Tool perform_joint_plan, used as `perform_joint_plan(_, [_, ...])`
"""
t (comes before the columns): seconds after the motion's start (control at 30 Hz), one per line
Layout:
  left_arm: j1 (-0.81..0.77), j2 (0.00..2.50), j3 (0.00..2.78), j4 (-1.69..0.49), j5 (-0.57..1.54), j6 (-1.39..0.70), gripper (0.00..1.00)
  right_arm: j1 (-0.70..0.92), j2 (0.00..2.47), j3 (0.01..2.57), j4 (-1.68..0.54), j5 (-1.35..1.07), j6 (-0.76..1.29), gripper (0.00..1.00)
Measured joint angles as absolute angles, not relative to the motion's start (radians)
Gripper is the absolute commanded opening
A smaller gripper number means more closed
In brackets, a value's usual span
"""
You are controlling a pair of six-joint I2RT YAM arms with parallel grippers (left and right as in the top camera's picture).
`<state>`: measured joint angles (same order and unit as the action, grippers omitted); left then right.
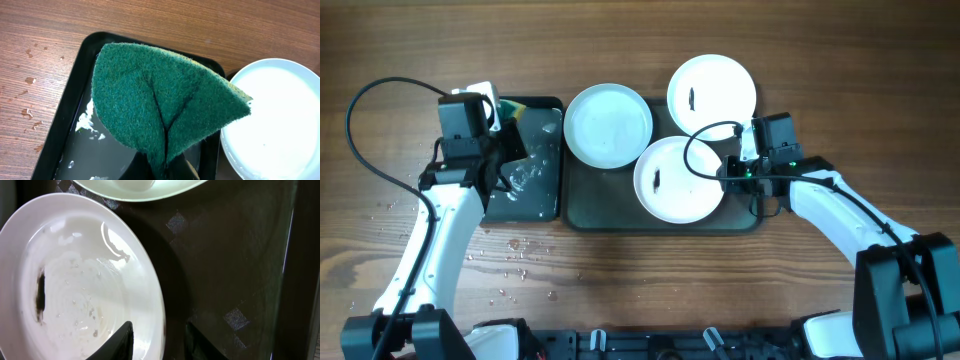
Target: Clean dirty plates on tray and stack at the side
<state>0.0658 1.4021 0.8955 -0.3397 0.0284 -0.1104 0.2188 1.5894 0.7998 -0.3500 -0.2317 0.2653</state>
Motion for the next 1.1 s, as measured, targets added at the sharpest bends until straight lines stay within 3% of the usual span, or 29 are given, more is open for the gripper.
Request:
perform_joint_plan(0.17, [0.066,1.402,0.896,-0.340,0.028,-0.110,0.04,0.219,1.589,0.800,-0.348,-0.232,0.265,0.34])
perform_joint_plan(0.33, [0.066,1.402,0.896,-0.339,0.028,-0.110,0.04,0.219,1.607,0.800,-0.324,-0.232,0.266,0.24])
perform_joint_plan(0.47, [0.066,1.402,0.896,-0.340,0.028,-0.110,0.04,0.219,1.631,0.800,-0.324,-0.232,0.267,0.24])
perform_joint_plan(0.73, [0.066,1.402,0.896,-0.344,0.028,-0.110,0.04,0.219,1.633,0.800,-0.322,-0.231,0.267,0.15])
perform_joint_plan(0.87, [0.066,1.402,0.896,-0.344,0.028,-0.110,0.04,0.219,1.654,0.800,-0.305,-0.232,0.281,0.04])
perform_joint_plan(1.1, [0.066,1.402,0.896,-0.337,0.028,-0.110,0.04,0.219,1.683,0.800,-0.287,-0.262,0.307,0.04])
